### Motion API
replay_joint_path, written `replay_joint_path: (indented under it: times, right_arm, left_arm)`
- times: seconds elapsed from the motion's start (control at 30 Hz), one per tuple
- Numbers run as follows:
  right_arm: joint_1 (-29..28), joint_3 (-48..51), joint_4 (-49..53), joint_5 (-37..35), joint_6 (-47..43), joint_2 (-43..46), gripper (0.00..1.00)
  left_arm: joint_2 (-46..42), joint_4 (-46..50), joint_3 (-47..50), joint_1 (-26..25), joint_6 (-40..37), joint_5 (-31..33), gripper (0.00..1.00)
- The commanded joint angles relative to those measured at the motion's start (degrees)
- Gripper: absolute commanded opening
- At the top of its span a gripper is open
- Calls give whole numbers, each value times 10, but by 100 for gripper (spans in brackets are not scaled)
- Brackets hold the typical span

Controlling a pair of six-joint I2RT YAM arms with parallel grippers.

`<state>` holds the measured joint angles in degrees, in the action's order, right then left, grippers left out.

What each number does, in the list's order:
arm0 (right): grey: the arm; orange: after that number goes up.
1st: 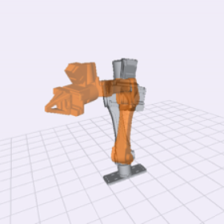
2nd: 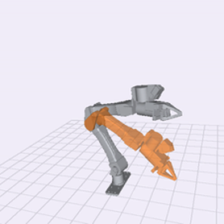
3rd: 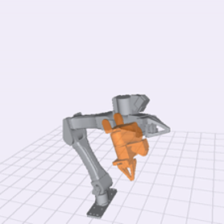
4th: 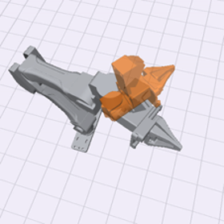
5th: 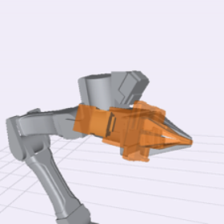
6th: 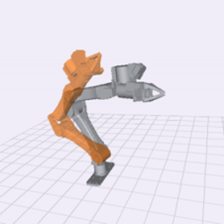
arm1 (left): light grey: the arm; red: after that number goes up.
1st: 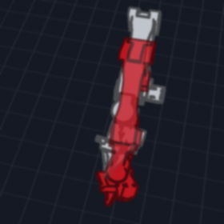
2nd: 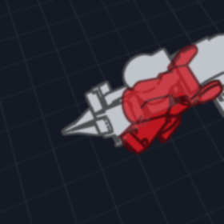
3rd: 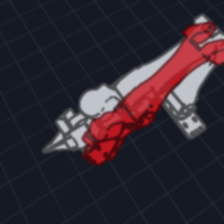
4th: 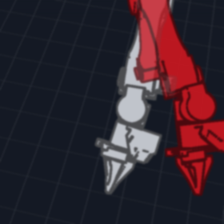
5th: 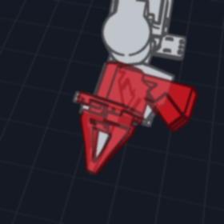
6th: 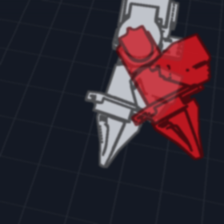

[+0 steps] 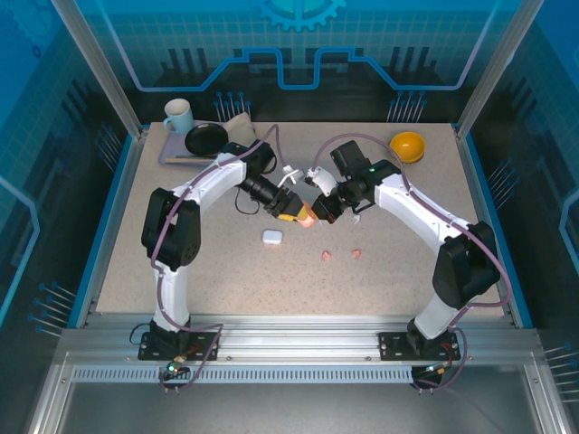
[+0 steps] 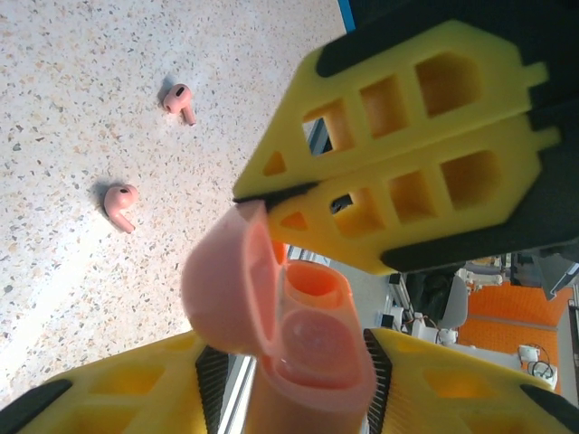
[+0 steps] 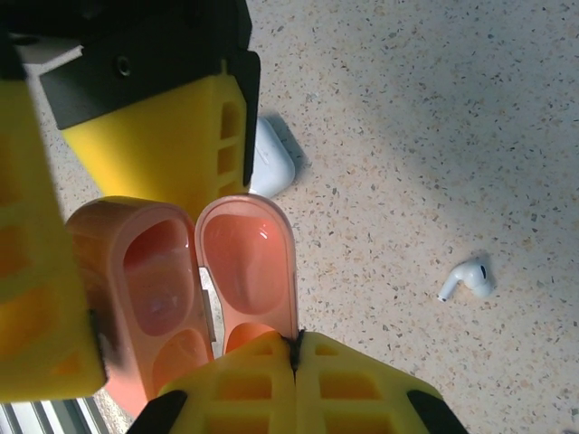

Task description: Insert wireless bluetooth earbuds into charging case

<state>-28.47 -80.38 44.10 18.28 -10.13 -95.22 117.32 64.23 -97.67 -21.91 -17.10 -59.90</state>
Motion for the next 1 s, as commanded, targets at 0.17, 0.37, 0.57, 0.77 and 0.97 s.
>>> replay_joint_path:
  times: [0.17, 0.37, 0.57, 0.77, 0.97]
  right_arm:
    - [1, -20, 4, 14, 7, 15, 0]
    - [0, -22, 3, 14, 9, 15, 0]
    - [1, -23, 2, 8, 14, 17, 0]
    - [4, -27, -5, -2, 29, 20, 0]
    - [10, -37, -2, -36, 55, 22, 5]
  left_arm:
    - [6, 8, 6, -1, -19, -21, 39]
    - [4, 7, 11, -1, -21, -27, 33]
    - [-5, 5, 23, 0, -23, -30, 20]
    - [-26, -11, 46, -1, -19, -31, 2]
    - [-66, -60, 86, 1, 2, -21, 0]
